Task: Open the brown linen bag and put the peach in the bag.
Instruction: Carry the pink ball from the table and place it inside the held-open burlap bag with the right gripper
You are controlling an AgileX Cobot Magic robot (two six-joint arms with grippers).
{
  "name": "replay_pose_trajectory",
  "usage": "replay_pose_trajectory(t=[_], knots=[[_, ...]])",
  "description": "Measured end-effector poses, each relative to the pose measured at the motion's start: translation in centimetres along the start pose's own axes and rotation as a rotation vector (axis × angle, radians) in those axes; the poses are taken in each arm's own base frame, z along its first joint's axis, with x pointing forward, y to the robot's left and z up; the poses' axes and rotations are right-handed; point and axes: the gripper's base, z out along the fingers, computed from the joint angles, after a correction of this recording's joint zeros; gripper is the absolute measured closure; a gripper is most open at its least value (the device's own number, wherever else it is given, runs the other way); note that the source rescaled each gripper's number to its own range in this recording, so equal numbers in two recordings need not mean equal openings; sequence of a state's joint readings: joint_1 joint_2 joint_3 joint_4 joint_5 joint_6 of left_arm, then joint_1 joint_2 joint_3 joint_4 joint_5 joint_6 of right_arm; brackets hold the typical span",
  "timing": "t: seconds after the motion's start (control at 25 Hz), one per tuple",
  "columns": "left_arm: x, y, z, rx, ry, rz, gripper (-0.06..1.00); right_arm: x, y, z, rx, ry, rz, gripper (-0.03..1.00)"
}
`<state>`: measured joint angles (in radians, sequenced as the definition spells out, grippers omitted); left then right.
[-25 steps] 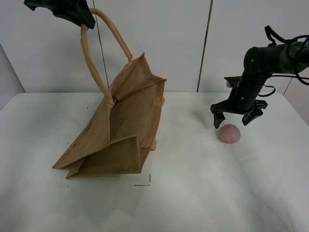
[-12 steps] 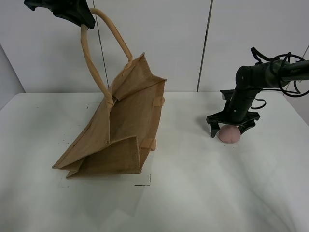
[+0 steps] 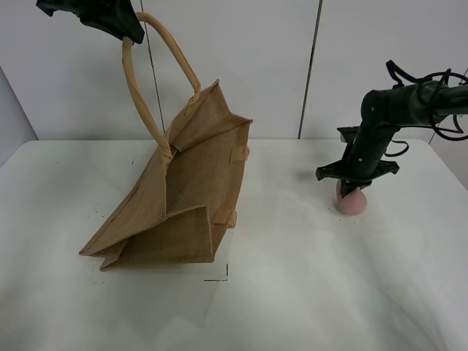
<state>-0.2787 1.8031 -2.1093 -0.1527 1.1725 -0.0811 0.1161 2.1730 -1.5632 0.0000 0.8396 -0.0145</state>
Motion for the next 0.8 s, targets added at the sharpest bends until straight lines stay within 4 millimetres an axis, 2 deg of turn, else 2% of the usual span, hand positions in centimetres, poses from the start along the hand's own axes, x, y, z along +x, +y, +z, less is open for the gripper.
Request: replay_pose_trajectory(t=[0.16,0.24,0.4,0.6,0.8], knots=[[0.0,0.0,0.0,0.000,0.000,0.000,0.94,-0.6,0.6,-5.2,-0.060,-0.117,-0.016,0.97],[0.0,0.0,0.0,0.000,0.000,0.000,0.94,-0.7,1.3,-8.2,-0.137,-0.190,-0.009,0.97],[0.0,0.0,0.0,0.000,0.000,0.000,0.94,-0.6,3.1,-12.5,-0.342,-0.297,0.010,0.97],[0.0,0.0,0.0,0.000,0.000,0.000,0.94,-0.6,6.4,-14.0,-0.558,-0.343,-0.021,0.97],[0.0,0.0,0.0,0.000,0.000,0.000,0.94,-0.2,12.8,-14.5,-0.606,-0.416,-0.174,0.97]])
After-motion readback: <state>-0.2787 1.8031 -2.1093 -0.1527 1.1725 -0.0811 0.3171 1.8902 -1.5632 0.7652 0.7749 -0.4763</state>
